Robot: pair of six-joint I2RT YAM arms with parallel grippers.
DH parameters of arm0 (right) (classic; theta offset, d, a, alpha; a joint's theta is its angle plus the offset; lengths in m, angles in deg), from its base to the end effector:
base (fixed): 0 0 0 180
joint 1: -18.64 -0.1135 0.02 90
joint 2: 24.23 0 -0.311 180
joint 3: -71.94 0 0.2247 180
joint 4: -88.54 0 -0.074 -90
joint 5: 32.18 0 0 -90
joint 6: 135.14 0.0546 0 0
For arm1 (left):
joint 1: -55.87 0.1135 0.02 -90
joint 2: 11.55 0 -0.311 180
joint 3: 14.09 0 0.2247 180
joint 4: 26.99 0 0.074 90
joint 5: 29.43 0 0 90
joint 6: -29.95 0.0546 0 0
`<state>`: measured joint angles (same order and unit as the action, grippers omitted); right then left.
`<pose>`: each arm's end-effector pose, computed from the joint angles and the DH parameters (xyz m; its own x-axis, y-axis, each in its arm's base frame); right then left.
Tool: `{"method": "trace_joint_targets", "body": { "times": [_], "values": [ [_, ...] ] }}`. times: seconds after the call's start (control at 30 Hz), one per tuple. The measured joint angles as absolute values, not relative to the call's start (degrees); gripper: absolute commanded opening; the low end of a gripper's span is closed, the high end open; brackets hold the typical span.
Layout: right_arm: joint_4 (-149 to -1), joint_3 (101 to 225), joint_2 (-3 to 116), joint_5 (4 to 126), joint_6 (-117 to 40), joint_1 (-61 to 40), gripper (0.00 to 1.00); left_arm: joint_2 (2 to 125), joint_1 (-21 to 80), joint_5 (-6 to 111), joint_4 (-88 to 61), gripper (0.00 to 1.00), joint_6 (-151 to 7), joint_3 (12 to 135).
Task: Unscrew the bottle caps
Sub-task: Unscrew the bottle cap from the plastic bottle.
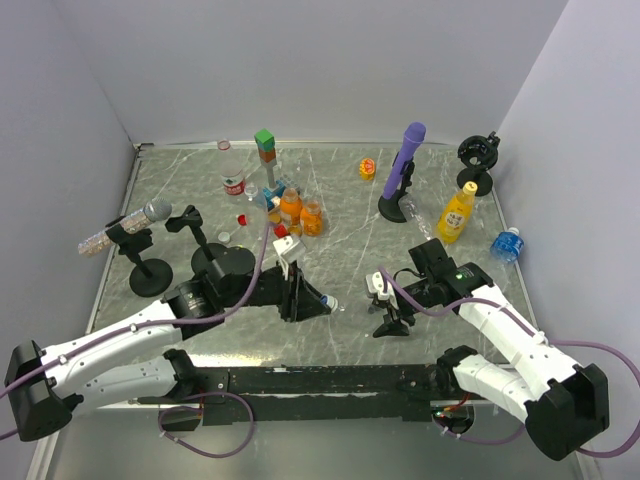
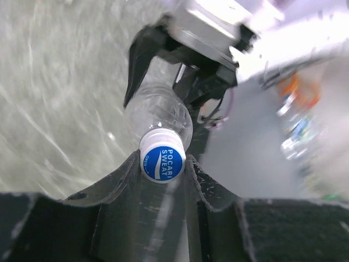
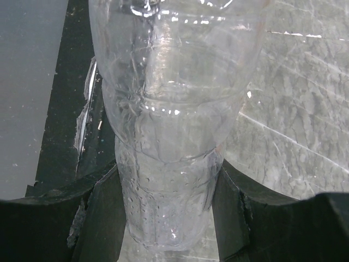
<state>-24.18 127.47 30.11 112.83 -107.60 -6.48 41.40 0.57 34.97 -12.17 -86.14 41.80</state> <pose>0.0770 0.0855 0.2746 0.0997 -0.5148 -0.8515 -0.9855 -0.1692 -0.0131 0.0817 -0.1595 0.3479 -0.5372 0.0791 -0.8397 0.8305 0.2233 -0.5102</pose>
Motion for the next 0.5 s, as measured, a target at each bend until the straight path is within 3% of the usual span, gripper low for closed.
{"method": "trace_joint_targets", "body": {
  "times": [0.23, 0.5],
  "values": [
    [-24.2, 127.5, 30.5, 111.6, -107.3, -6.5, 0.16, 41.9, 0.5, 41.6, -3.9, 0.03, -109.5, 43.5],
    [-24.1, 127.5, 30.5, 110.7, -107.4, -6.2, 0.16, 43.1, 0.4, 43.9, -0.8, 0.35, -119.3, 44.7]
  ]
}}
